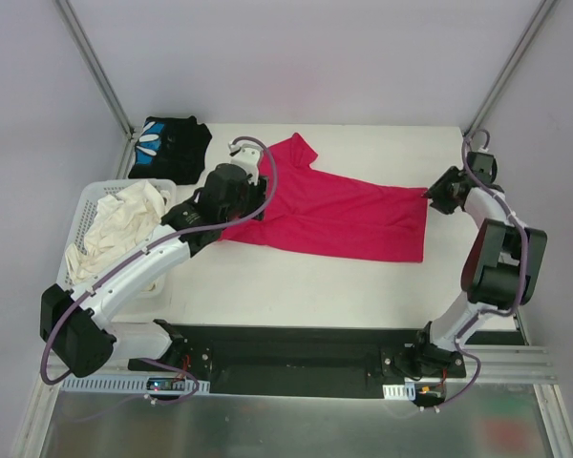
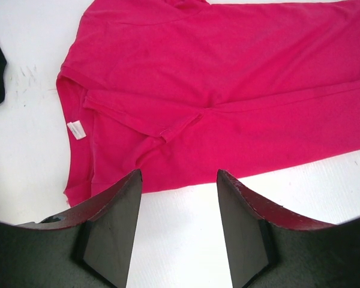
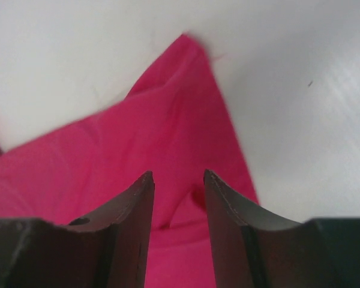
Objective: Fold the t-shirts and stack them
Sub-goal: Fold the flattened tshirt in 1/3 of the way
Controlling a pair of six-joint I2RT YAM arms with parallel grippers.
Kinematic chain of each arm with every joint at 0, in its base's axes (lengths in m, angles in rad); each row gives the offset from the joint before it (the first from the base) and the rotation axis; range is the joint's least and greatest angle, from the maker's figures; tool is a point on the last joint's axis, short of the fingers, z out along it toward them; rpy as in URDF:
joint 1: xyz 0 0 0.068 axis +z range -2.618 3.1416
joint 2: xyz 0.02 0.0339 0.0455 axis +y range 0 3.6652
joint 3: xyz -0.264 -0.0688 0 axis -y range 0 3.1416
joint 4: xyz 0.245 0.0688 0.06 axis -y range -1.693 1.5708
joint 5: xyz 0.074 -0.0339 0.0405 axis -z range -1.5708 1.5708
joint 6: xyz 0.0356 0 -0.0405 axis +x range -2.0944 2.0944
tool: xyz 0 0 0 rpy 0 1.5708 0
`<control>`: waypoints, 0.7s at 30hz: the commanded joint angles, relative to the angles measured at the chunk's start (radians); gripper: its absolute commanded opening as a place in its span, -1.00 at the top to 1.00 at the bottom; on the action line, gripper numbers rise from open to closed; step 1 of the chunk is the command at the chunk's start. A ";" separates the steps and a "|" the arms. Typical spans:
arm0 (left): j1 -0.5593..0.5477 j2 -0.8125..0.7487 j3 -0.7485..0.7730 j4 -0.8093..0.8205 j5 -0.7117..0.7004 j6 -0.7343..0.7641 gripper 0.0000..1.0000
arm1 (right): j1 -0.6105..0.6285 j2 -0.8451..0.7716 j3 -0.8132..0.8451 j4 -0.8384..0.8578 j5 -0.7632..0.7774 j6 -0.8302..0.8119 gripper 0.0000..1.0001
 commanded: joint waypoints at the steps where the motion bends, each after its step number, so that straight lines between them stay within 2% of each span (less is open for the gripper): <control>1: -0.008 -0.036 -0.012 0.017 0.014 -0.013 -0.05 | 0.080 -0.219 -0.112 -0.009 0.017 -0.036 0.18; 9: -0.009 -0.007 -0.021 0.017 0.018 -0.047 -0.05 | 0.136 -0.475 -0.433 0.028 0.018 -0.016 0.18; 21: -0.009 -0.053 0.004 -0.007 0.010 -0.026 -0.07 | 0.156 -0.500 -0.508 -0.035 0.005 -0.021 0.17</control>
